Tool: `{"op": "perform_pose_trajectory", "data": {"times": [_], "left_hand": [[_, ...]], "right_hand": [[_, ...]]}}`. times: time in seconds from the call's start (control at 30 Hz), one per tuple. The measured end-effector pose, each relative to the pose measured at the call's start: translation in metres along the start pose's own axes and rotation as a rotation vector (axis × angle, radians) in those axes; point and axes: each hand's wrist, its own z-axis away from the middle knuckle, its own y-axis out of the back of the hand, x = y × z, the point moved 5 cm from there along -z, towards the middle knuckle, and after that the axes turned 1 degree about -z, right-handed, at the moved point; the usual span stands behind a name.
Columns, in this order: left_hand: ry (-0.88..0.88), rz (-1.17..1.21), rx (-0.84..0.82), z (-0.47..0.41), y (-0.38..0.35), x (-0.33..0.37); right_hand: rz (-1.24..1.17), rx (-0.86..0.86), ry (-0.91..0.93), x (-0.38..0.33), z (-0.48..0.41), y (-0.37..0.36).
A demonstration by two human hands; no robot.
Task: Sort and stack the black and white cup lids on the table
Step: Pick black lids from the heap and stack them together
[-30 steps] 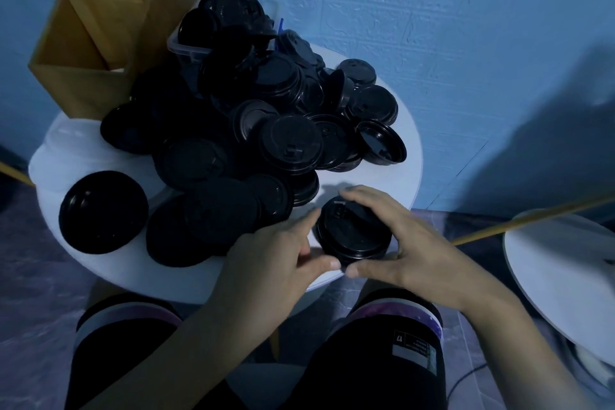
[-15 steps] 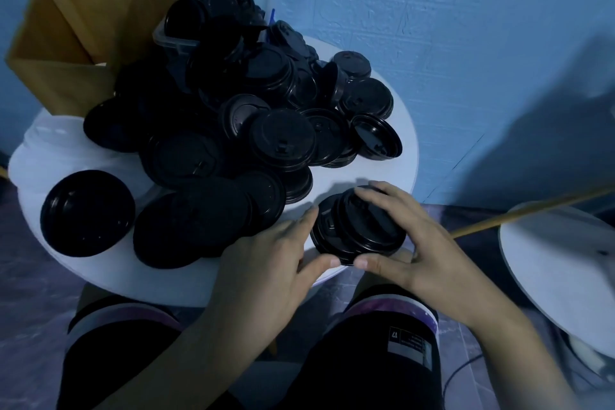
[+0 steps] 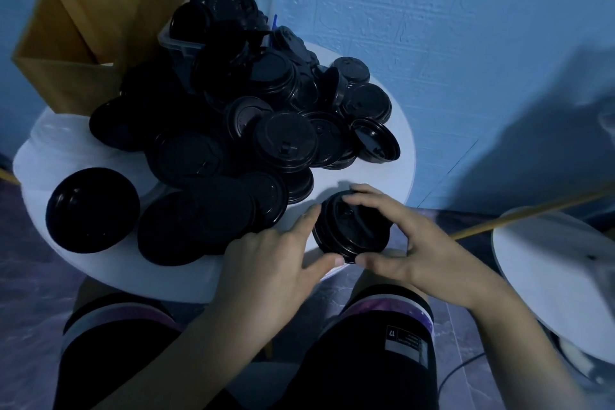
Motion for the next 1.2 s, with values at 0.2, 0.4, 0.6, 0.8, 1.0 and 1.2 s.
{"op": "perform_pose_trajectory", "data": {"times": [0.2,0.4,0.6,0.8,1.0,1.2], "left_hand": [[0.027,-0.004,0.019,-0.001,-0.001,-0.006],[0.012,-0.009,-0.001,0.0,0.0,-0.006],[0.013,-0.046,-0.029,0.001,0.004,-0.006],[0.019,0.056,-0.011,0.002,0.003,-0.009],[0.003,0.017,-0.02,0.0,0.003,-0.003],[0.003,-0.026,0.005,-0.003,0.007,0.003]], "right_hand": [[0.043,-0.006,-0.008,-0.003,-0.006,0.0],[0.091,0.071,0.002,-0.001,-0.008,-0.006],[0.192,0.066,-0.001,-0.005,-0.01,-0.002],[0.245,0.07,0.008,-0.009,-0.011,-0.004],[0.276,0.065,0.01,-0.012,-0.012,-0.005],[0.275,0.104,-0.079,-0.002,-0.011,-0.002]]}}
